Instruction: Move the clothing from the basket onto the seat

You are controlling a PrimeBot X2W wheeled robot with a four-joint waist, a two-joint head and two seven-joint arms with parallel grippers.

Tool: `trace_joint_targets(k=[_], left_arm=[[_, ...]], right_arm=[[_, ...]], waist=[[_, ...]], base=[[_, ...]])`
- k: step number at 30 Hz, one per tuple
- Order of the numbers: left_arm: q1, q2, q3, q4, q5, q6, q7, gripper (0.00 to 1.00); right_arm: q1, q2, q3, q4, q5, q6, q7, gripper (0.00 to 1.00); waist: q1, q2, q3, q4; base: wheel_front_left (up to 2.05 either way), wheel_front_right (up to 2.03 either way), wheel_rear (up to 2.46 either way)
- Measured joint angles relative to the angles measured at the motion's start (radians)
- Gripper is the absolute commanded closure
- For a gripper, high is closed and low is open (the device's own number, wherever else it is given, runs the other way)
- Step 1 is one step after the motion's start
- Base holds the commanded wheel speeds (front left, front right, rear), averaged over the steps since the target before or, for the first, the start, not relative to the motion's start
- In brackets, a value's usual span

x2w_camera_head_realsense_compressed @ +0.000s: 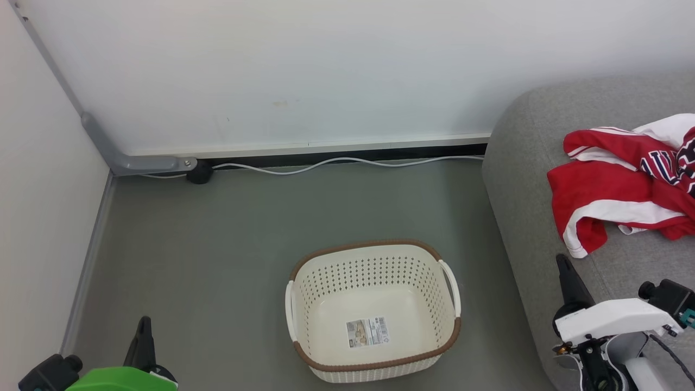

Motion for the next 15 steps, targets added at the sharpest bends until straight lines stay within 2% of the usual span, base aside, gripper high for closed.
trace_joint_targets(k=[15], left_arm=[[-0.044, -0.010, 0.033, 0.024, -0.180, -0.036, 0.053, 1.00]], right_arm=[[-0.030, 0.014, -0.064, 0.016, 0.181, 0.035, 0.055, 1.00]], waist=[[0.0000, 0.0000, 0.009, -0.002]], base=[[0.00, 0.00, 0.00]])
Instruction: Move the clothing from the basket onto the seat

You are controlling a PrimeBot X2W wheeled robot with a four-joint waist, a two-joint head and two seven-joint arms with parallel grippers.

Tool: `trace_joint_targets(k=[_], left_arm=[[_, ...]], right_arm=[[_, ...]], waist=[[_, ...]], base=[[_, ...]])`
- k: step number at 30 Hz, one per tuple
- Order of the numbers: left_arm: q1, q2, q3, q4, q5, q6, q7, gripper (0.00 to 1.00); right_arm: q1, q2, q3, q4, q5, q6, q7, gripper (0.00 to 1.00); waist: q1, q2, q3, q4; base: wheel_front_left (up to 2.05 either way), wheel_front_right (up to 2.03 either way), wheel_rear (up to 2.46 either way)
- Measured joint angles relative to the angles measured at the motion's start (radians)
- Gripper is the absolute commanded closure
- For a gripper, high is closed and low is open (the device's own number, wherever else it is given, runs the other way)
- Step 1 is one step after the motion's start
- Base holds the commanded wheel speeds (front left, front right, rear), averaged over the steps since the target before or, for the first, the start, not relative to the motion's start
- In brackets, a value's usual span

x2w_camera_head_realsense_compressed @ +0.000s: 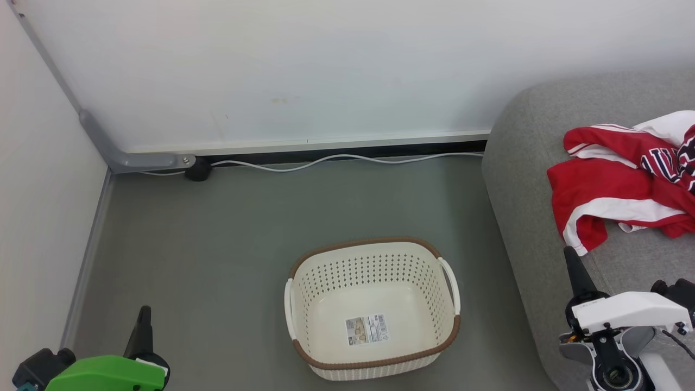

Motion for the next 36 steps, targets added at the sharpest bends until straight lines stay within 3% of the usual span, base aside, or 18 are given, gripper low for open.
trace_joint_targets(k=[36], left_arm=[[-0.101, -0.027, 0.076, 0.058, -0.392, -0.087, 0.123, 1.00]], right_arm=[[-0.064, 0.033, -0.144, 0.034, 0.408, 0.082, 0.114, 1.00]], waist=[[0.0001, 0.0000, 0.019, -0.004]], base=[[0.00, 0.00, 0.00]])
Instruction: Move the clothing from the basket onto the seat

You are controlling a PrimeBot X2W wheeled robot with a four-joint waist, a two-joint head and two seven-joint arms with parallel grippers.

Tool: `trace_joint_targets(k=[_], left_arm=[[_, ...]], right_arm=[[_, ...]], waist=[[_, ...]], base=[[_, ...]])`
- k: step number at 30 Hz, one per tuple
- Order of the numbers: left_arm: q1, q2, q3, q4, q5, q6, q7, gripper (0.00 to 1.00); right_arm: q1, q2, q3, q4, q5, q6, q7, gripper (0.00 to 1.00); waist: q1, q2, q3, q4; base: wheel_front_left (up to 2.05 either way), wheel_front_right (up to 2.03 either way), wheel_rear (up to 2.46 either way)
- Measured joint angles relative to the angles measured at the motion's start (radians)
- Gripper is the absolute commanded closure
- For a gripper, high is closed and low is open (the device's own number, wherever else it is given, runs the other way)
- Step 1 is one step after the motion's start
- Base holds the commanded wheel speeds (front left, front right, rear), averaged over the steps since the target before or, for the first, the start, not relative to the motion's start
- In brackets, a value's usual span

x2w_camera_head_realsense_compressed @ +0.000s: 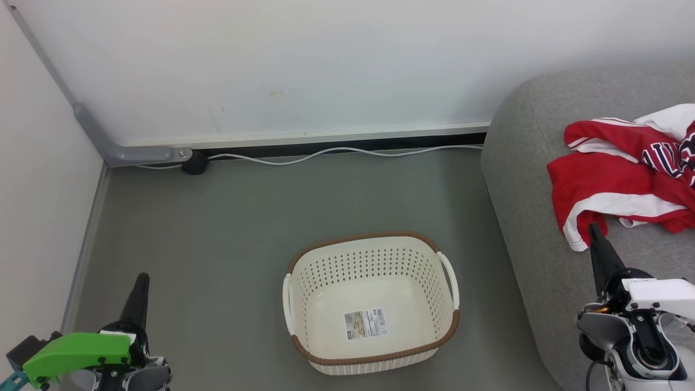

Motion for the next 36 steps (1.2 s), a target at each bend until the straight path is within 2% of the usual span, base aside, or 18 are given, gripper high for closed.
trace_joint_targets(k=[9, 36], left_arm=[[-0.024, -0.005, 0.017, 0.016, -0.102, -0.018, 0.030, 1.00], [-0.036, -0.007, 0.019, 0.020, -0.103, -0.025, 0.031, 1.00]], right_arm=[[-0.016, 0.008, -0.034, 0.007, 0.091, 0.017, 0.028, 1.00], [-0.018, 0.009, -0.037, 0.014, 0.099, 0.020, 0.031, 1.00]], waist=[[0.0000, 0.0000, 0.004, -0.001], [0.0000, 0.0000, 0.004, -0.001]], base=[[0.00, 0.00, 0.00], [0.00, 0.00, 0.00]])
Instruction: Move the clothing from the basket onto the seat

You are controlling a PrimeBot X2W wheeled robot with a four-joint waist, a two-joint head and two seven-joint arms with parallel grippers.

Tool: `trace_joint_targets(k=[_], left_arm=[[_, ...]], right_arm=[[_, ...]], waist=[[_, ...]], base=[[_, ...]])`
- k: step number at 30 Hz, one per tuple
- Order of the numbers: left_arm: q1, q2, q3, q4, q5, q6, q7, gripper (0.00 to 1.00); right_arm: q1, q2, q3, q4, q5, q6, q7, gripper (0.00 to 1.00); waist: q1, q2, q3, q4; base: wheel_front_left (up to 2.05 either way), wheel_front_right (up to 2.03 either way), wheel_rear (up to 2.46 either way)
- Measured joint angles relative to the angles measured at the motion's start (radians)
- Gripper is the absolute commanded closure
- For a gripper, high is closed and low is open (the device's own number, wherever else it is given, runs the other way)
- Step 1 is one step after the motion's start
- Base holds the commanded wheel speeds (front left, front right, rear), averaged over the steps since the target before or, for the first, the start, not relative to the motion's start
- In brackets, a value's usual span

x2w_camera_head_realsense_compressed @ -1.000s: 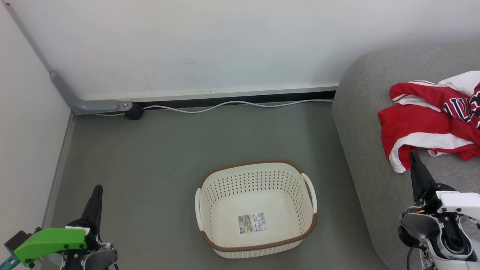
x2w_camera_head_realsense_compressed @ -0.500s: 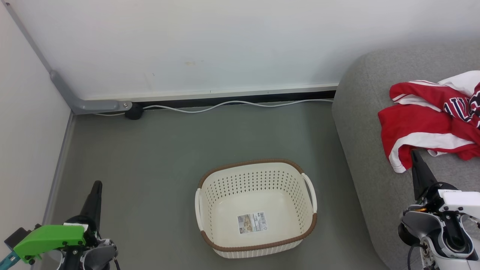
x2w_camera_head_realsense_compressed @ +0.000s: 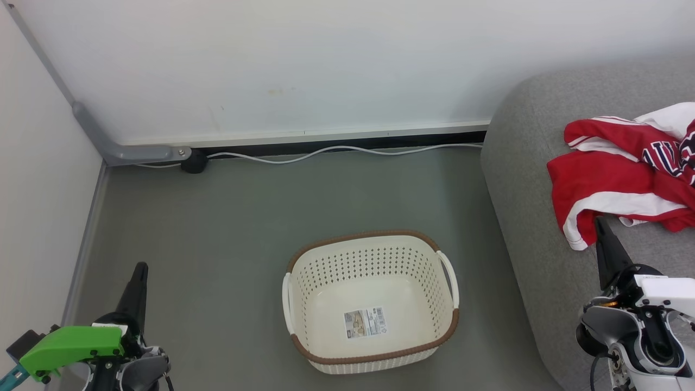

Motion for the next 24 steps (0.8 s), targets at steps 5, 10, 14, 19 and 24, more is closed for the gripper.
trace_joint_targets(k=[5, 10, 14, 19, 24], left_arm=[[0.000, 0.000, 0.000, 0.000, 0.000, 0.000, 0.000, 1.00], [0.000, 0.000, 0.000, 0.001, 0.000, 0.000, 0.000, 1.00], [0.000, 0.000, 0.000, 0.001, 0.000, 0.000, 0.000, 1.00], [0.000, 0.000, 0.001, 0.001, 0.000, 0.000, 0.000, 1.00], [0.000, 0.000, 0.001, 0.001, 0.000, 0.000, 0.000, 1.00]], right_arm=[[0.000, 0.000, 0.000, 0.000, 0.000, 0.000, 0.000, 1.00], [0.000, 0.000, -0.001, 0.001, 0.000, 0.000, 0.000, 1.00], [0.000, 0.000, -0.001, 0.001, 0.000, 0.001, 0.000, 1.00], [0.000, 0.000, -0.001, 0.002, 0.000, 0.001, 0.000, 1.00], [0.000, 0.000, -0.002, 0.002, 0.000, 0.001, 0.000, 1.00]], waist=[[0.0000, 0.0000, 0.000, 0.000], [0.0000, 0.0000, 0.000, 0.000], [0.0000, 0.0000, 0.000, 0.000], [0.0000, 0.0000, 0.000, 0.000], [0.0000, 0.0000, 0.000, 0.000]], base=[[0.00, 0.00, 0.00], [0.00, 0.00, 0.00], [0.00, 0.00, 0.00], [0.00, 0.00, 0.00], [0.00, 0.00, 0.00]])
